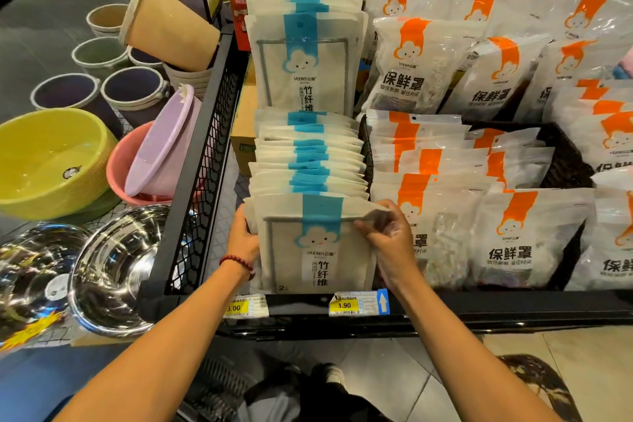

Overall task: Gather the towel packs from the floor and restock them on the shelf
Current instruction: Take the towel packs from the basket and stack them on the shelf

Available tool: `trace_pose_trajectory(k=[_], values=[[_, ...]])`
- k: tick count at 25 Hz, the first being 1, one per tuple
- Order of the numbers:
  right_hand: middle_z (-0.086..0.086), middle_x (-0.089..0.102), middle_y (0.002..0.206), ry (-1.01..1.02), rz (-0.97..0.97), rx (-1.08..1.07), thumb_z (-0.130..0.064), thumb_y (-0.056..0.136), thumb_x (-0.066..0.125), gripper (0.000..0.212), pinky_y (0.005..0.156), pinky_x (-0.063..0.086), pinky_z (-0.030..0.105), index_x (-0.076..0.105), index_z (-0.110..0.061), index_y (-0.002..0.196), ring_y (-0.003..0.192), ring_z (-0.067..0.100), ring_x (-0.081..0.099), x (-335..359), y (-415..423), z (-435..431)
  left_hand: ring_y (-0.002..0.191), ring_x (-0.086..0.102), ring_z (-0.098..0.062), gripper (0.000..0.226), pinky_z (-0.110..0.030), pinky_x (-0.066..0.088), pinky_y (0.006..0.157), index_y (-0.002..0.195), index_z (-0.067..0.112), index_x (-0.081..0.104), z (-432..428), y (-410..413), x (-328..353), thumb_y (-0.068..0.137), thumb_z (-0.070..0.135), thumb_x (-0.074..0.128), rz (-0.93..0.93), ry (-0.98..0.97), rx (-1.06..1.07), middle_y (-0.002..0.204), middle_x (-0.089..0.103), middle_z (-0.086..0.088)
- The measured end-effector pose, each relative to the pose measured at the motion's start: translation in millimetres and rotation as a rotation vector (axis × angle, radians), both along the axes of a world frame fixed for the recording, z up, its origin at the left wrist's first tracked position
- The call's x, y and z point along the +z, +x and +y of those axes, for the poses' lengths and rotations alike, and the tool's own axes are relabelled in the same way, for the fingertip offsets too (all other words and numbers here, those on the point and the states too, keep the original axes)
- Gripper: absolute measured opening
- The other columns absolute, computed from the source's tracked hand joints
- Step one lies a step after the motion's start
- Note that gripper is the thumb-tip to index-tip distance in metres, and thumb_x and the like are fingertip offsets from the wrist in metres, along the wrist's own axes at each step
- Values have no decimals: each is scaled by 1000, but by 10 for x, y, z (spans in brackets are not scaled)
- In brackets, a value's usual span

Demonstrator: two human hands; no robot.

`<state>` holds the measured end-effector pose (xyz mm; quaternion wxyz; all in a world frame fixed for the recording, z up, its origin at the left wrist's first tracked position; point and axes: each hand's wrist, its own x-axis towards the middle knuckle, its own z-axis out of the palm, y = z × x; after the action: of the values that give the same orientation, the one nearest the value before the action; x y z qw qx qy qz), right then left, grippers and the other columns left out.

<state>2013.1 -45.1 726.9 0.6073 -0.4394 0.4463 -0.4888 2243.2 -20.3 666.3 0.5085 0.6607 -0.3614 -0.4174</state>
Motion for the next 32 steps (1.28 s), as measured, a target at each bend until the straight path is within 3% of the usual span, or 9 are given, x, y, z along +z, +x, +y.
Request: trace_pose_trajectory(k=[3, 8, 13, 15, 18, 22, 26, 30, 32], values=[[-12, 62, 74, -30, 238, -78, -2, 74, 72, 27, 75, 45, 31, 60, -26, 74, 76, 5, 55, -134, 18, 120, 106, 57, -27, 54, -46, 48, 94, 116, 10, 51, -28, 83, 25, 68, 2, 73, 50, 78, -56, 113, 61, -13], [-4, 61, 73, -257, 772, -109, -16, 74, 76, 9, 61, 41, 31, 67, -15, 77, 70, 14, 53, -103, 35, 147, 87, 57, -23, 35, -28, 51, 74, 94, 19, 58, 25, 170, 137, 82, -15, 54, 162, 133, -51, 90, 62, -3], [-5, 63, 72, -189, 682, -149, -14, 78, 73, 4, 61, 42, 27, 71, -14, 82, 67, 8, 55, -50, 131, 167, 93, 52, -22, 11, -43, 44, 87, 86, 20, 61, 87, 187, 208, 93, 19, 53, 391, 244, 50, 86, 60, -3], [-5, 65, 75, -183, 715, -116, -14, 80, 71, 5, 59, 39, 15, 73, -15, 85, 68, 4, 55, -105, 152, 204, 89, 53, -21, 16, -38, 46, 80, 82, 20, 60, 91, 175, 233, 93, 29, 52, 426, 245, 64, 84, 61, -3], [-1, 63, 74, -99, 917, 3, -18, 83, 68, 6, 54, 34, 13, 71, -13, 84, 71, 16, 56, -247, 92, 239, 99, 58, -19, 29, -42, 47, 92, 93, 23, 61, 106, 164, 180, 90, 48, 48, 394, 249, 45, 100, 65, -1], [4, 65, 97, -43, 1041, -40, -27, 81, 70, 33, 71, 48, 29, 57, -11, 107, 90, 21, 61, -226, 92, 254, 122, 49, -26, 104, -55, 38, 102, 124, 24, 47, 146, 231, 65, 41, 86, 61, 336, 203, -47, 130, 53, -6], [9, 46, 138, -46, 1102, 75, -27, 84, 67, 70, 102, 40, 34, 33, -7, 142, 127, 24, 45, -248, 212, 383, 116, 52, -25, 140, -46, 44, 100, 143, 24, 19, 99, 358, -30, 25, 57, 88, 189, 191, -193, 129, 44, -4], [12, 34, 148, 54, 978, 115, -17, 79, 73, 88, 108, 32, 32, 18, -7, 147, 135, 26, 35, -307, 348, 334, 117, 55, -23, 129, -27, 55, 83, 140, 13, 26, 81, 324, -127, 30, 15, 94, 177, 234, -311, 130, 52, -13], [9, 33, 149, 152, 856, 86, -13, 74, 77, 95, 112, 31, 35, 17, -8, 147, 136, 24, 33, -357, 395, 244, 113, 58, -27, 126, -29, 56, 80, 133, 13, 30, 43, 248, -133, 23, 13, 92, 240, 252, -273, 123, 56, -16]])
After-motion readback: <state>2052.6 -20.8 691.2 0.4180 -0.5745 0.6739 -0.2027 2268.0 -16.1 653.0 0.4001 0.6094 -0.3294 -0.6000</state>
